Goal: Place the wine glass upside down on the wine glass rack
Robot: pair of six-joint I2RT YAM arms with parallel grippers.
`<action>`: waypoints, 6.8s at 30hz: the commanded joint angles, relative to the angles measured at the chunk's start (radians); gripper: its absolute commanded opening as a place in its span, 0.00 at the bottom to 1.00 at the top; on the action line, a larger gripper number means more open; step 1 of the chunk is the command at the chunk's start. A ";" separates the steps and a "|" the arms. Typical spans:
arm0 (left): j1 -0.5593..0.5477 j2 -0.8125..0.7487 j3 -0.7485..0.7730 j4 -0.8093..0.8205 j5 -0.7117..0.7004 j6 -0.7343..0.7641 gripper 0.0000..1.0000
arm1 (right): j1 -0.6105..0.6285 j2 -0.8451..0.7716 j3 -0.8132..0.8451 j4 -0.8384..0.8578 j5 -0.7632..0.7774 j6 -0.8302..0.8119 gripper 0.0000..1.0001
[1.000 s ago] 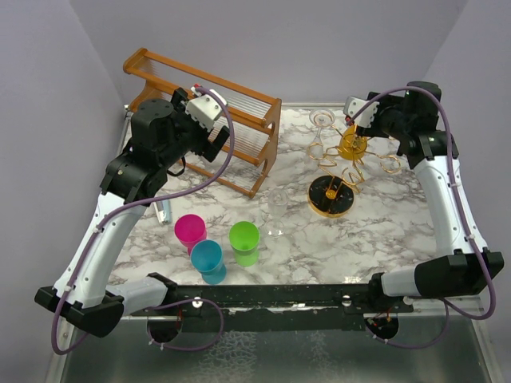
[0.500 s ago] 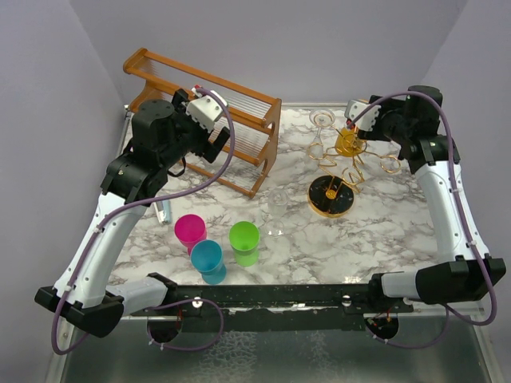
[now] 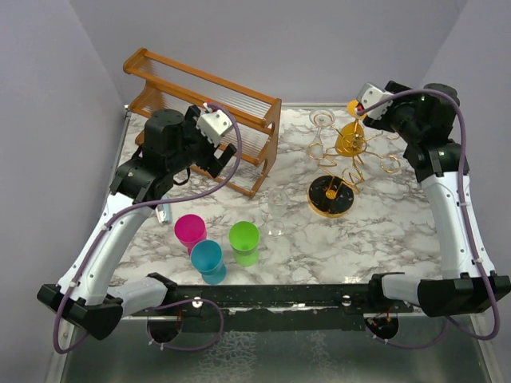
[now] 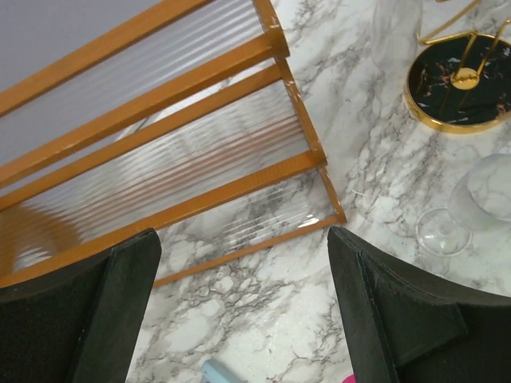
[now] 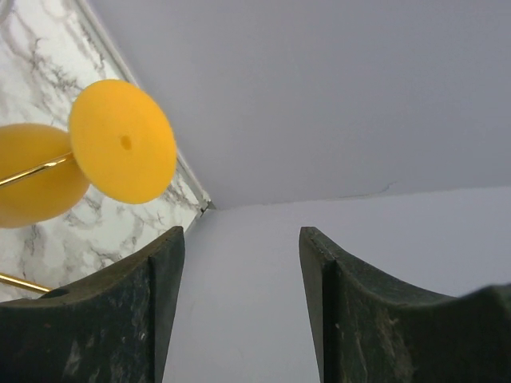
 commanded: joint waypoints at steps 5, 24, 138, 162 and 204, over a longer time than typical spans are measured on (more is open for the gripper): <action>0.001 0.031 -0.076 0.004 0.265 -0.126 0.85 | -0.001 -0.137 -0.084 0.172 0.125 0.304 0.61; -0.205 0.324 0.068 -0.051 0.263 -0.171 0.68 | -0.004 -0.324 -0.083 -0.084 -0.136 0.577 0.80; -0.021 0.227 0.498 0.242 0.435 -0.490 0.00 | 0.046 0.031 0.064 0.052 -0.744 1.551 0.16; -0.021 0.117 0.374 0.132 0.248 -0.321 0.53 | -0.014 -0.013 0.072 0.062 -0.520 1.452 0.01; -0.020 -0.023 0.134 -0.024 0.080 -0.044 0.87 | -0.274 -0.323 -0.104 0.198 0.685 0.363 0.01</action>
